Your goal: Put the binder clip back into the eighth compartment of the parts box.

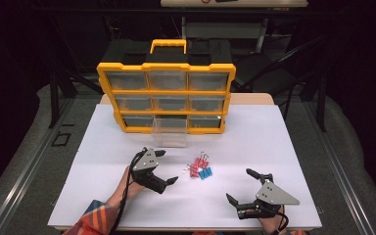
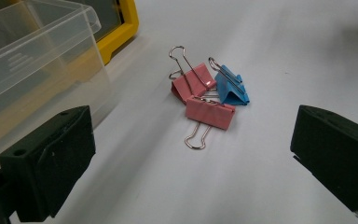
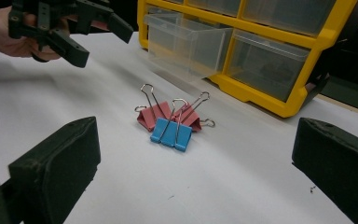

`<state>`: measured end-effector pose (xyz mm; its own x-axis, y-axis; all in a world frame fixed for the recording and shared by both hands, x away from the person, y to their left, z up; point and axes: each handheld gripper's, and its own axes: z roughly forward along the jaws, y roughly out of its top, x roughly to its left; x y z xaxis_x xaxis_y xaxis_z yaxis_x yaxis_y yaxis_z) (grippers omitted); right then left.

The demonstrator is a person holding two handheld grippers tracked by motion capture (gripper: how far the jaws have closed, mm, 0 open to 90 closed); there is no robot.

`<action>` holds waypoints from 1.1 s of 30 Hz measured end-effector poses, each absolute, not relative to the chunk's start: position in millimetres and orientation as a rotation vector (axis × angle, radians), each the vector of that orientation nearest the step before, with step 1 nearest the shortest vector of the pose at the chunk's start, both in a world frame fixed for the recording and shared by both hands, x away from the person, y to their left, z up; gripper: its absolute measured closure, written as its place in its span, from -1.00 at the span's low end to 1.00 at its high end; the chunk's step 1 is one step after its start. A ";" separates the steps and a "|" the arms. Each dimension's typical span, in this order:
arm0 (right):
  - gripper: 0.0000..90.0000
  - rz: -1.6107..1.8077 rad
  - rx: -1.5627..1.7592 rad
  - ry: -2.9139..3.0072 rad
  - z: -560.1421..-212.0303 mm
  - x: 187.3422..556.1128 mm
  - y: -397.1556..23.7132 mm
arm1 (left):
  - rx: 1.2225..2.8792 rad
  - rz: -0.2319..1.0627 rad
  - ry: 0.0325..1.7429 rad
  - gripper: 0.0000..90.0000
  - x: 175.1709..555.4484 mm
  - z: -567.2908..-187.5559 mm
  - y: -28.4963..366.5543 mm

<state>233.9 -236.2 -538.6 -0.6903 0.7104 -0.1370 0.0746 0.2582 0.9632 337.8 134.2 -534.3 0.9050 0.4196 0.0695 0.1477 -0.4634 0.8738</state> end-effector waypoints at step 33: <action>-0.99 1.464 0.705 2.000 -540.6 235.0 -236.2 | 2.324 0.208 0.176 -0.70 372.0 -546.6 64.5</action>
<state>235.0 -236.2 -540.6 -0.7067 0.6957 -0.1283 0.0881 0.2665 0.9598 372.0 64.5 -546.6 0.9770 0.1905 0.0955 0.0629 -0.6860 0.7249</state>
